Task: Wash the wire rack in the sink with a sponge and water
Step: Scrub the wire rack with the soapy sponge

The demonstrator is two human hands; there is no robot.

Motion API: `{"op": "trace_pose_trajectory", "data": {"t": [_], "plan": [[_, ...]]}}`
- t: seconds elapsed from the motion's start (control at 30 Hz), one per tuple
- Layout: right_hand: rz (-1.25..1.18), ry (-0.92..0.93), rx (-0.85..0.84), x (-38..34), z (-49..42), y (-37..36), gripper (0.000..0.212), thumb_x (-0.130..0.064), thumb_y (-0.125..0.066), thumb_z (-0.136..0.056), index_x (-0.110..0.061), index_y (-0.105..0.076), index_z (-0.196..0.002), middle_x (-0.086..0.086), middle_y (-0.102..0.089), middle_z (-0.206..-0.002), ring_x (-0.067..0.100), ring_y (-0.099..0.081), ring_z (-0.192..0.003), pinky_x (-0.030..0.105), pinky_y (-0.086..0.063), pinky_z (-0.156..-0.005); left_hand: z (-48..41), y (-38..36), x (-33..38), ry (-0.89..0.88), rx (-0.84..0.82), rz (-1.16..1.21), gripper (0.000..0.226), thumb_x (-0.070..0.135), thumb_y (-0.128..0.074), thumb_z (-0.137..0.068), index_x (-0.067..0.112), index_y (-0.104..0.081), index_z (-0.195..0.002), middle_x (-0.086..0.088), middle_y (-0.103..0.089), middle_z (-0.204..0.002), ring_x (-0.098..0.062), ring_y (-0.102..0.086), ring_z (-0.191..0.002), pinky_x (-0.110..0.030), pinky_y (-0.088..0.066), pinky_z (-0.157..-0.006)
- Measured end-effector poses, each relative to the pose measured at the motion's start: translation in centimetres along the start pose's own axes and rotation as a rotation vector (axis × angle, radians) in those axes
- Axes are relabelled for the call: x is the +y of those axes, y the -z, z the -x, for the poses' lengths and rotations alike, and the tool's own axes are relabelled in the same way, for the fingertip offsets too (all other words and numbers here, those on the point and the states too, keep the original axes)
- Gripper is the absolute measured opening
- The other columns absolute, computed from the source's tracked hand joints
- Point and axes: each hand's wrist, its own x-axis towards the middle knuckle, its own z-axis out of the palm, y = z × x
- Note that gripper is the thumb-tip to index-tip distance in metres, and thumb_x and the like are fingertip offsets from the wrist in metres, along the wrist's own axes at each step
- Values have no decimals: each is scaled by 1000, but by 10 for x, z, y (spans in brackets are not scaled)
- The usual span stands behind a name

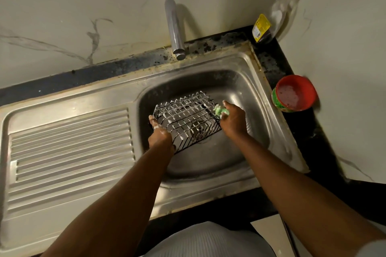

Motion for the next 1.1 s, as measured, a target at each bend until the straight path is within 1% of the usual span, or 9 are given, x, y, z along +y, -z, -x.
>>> {"op": "trace_pose_trajectory", "data": {"t": [0.07, 0.17, 0.27, 0.37, 0.5, 0.63, 0.83, 0.97, 1.1], "plan": [[4, -44, -19, -3, -1, -2, 51, 6, -69, -87, -4, -65, -136, 13, -69, -132, 27, -66, -120, 19, -45, -99, -3, 3, 1, -15, -3, -42, 40, 23, -53, -109, -4, -54, -139, -22, -59, -140, -41, -58, -125, -5, -46, -59], [76, -93, -38, -5, 5, 3, 44, 1, -71, -86, -8, -71, -129, 13, -72, -126, 30, -67, -117, 29, -50, -98, 10, 0, 9, 15, 124, -124, 92, 91, -47, -83, 8, -62, -121, -13, -71, -105, -30, -69, -90, -32, -60, -70], [116, -89, -57, -8, 17, 6, 43, 0, -73, -85, -9, -73, -126, 13, -73, -123, 31, -68, -114, 29, -50, -95, 10, -4, 11, -2, 139, -135, 110, 103, -35, -71, 10, -64, -122, -10, -72, -101, -27, -69, -84, -44, -63, -80], [56, 107, -60, -29, 44, -3, 38, 3, -71, -84, -7, -74, -120, 13, -74, -115, 29, -69, -104, 20, -47, -88, 9, -1, 8, 9, 163, -134, 113, 104, -35, -70, 12, -63, -129, -10, -71, -105, -29, -68, -87, -44, -63, -80], [-56, 532, -173, -83, 96, -18, 38, 4, -62, -86, -9, -73, -120, 8, -70, -111, 22, -62, -97, 28, -51, -86, 5, -2, 4, -16, 137, -169, 107, 100, -38, -76, 11, -67, -127, -14, -72, -111, -36, -70, -94, -44, -62, -81], [-1, 711, -214, -83, 99, -17, 36, -1, -56, -91, -12, -72, -121, 5, -67, -119, 21, -60, -106, 29, -51, -90, 3, 1, 6, 44, 124, -101, 104, 96, -40, -80, 8, -64, -129, -12, -66, -94, -33, -68, -84, -41, -60, -75], [26, 114, 89, -1, 31, -6, 35, 6, -62, -80, -10, -75, -108, 11, -76, -103, 31, -70, -92, 27, -53, -82, 11, 3, 10, 74, 90, -60, 105, 96, -41, -79, 11, -58, -139, -6, -56, -81, -25, -60, -72, -38, -61, -71], [35, -211, 34, 10, -10, -6, 40, 0, -75, -79, -11, -76, -118, 13, -77, -111, 31, -72, -103, 24, -50, -82, 10, 3, 8, 73, 85, -62, 107, 95, -41, -80, 8, -54, -142, -6, -48, -77, -25, -49, -67, -43, -56, -76], [30, -262, -96, 6, -36, -11, 41, -3, -76, -83, -13, -74, -123, 10, -73, -123, 28, -68, -116, 27, -52, -93, 6, 6, 6, 31, 96, -114, 108, 97, -36, -80, 13, -49, -148, -6, -52, -86, -26, -55, -76, -42, -57, -75]]}}
